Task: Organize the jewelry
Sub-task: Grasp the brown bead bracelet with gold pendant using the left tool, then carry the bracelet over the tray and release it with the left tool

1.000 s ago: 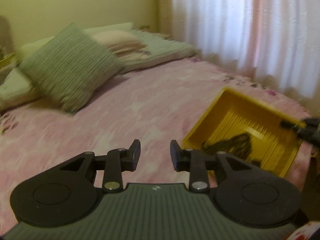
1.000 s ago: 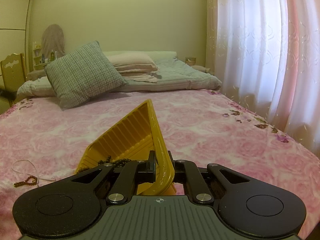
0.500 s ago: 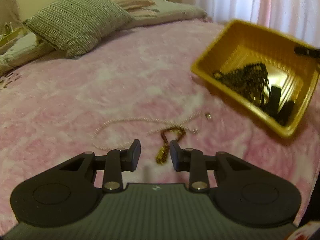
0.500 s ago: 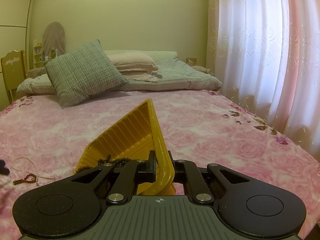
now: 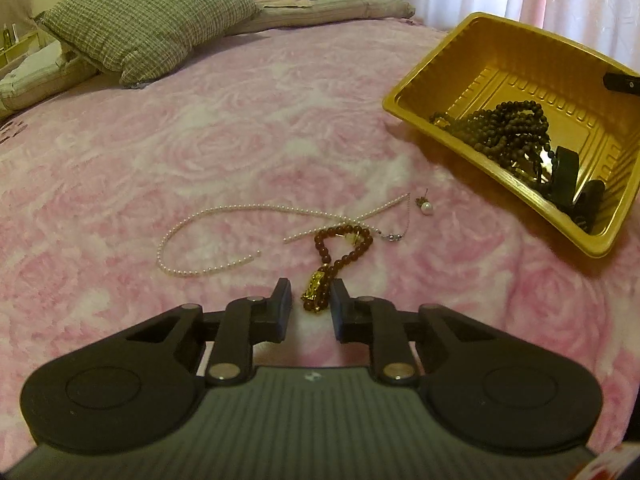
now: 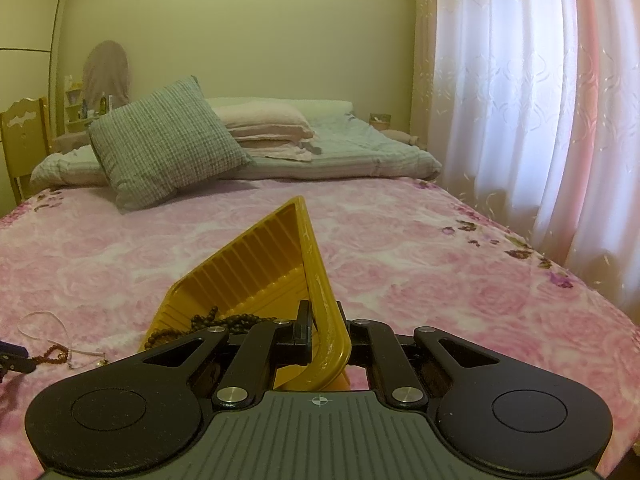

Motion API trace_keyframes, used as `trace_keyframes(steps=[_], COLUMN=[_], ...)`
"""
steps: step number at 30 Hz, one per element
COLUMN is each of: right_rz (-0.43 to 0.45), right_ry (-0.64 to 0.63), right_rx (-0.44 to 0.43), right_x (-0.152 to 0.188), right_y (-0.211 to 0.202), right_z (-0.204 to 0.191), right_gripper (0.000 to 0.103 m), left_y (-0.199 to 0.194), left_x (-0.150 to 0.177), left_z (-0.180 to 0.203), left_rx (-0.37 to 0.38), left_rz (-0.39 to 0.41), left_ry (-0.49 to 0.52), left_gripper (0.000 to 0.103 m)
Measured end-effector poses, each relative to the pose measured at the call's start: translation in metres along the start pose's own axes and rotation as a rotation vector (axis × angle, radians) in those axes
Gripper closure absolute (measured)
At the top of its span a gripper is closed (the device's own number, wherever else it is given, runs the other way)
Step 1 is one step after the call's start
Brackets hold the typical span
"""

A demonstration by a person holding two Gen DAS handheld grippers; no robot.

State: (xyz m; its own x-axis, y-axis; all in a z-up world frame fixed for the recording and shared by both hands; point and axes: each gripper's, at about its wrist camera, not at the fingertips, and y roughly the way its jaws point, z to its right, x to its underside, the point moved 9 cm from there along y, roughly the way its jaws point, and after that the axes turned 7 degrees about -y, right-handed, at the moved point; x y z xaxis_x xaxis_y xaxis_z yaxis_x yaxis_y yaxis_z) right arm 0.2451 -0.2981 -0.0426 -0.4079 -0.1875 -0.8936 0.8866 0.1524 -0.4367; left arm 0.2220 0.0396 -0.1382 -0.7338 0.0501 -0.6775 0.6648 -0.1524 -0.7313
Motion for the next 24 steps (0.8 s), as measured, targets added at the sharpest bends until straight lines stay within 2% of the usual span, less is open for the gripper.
trace_keyframes(steps=[3, 7, 14, 24], right_rz=[0.0, 0.0, 0.001, 0.003], right_ry=[-0.001, 0.0, -0.004, -0.008], right_rx=[0.0, 0.0, -0.001, -0.004], right_x=[0.0, 0.0, -0.001, -0.002], right_y=[0.0, 0.0, 0.0, -0.001], right_z=[0.0, 0.001, 0.0, 0.0], right_gripper=[0.095, 0.095, 0.095, 0.095], left_y=[0.001, -0.001, -0.015, -0.058], left_x=[0.0, -0.002, -0.009, -0.054], left_z=[-0.001, 0.0, -0.001, 0.001], left_rx=[0.014, 0.015, 0.011, 0.024], left_rz=[-0.006, -0.011, 0.008, 0.112], left_ry=[-0.022, -0.027, -0.04, -0.047], left_gripper=[0.087, 0.099, 0.099, 0.099])
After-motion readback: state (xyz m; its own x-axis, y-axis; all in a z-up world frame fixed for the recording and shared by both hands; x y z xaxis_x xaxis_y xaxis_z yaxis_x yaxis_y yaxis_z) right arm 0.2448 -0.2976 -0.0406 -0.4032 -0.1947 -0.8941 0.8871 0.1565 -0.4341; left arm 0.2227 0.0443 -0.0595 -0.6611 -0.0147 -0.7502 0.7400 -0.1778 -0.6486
